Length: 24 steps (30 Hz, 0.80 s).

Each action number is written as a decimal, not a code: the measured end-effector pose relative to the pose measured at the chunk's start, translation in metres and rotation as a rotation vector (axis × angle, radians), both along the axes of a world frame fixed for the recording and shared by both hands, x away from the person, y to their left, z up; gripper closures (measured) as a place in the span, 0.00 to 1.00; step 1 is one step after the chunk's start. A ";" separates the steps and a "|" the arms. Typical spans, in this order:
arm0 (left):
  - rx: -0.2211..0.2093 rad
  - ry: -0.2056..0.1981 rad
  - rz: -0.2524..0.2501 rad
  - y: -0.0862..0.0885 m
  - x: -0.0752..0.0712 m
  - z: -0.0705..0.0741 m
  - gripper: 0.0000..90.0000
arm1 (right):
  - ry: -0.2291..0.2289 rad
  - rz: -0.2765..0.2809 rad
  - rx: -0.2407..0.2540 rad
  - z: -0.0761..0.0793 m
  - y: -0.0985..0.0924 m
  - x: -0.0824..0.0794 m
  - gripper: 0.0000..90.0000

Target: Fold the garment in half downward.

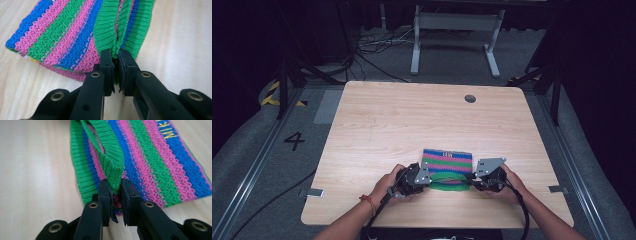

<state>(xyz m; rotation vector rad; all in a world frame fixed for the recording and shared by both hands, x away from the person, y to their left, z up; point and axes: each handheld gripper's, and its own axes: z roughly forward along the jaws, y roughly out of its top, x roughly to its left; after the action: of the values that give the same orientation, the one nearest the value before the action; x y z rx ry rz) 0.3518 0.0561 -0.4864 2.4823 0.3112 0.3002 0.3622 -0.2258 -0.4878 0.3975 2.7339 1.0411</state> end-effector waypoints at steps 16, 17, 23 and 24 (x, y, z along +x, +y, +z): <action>-0.054 0.049 0.044 0.007 0.018 -0.002 0.80 | -0.013 -0.014 0.070 0.009 -0.008 0.016 0.65; -0.057 0.050 0.037 0.007 0.018 -0.002 0.78 | -0.012 -0.016 0.084 0.011 -0.009 0.015 0.65; -0.049 0.050 0.031 0.009 0.012 0.000 0.63 | -0.021 -0.055 0.076 0.014 -0.011 0.016 0.60; -0.049 0.047 0.028 0.010 0.011 0.000 0.63 | -0.021 -0.055 0.076 0.014 -0.011 0.016 0.60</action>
<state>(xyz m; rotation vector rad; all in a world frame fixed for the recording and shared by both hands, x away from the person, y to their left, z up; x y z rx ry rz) 0.3631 0.0664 -0.4860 2.4416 0.3686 0.2437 0.3783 -0.2365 -0.4733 0.4679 2.6553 1.1314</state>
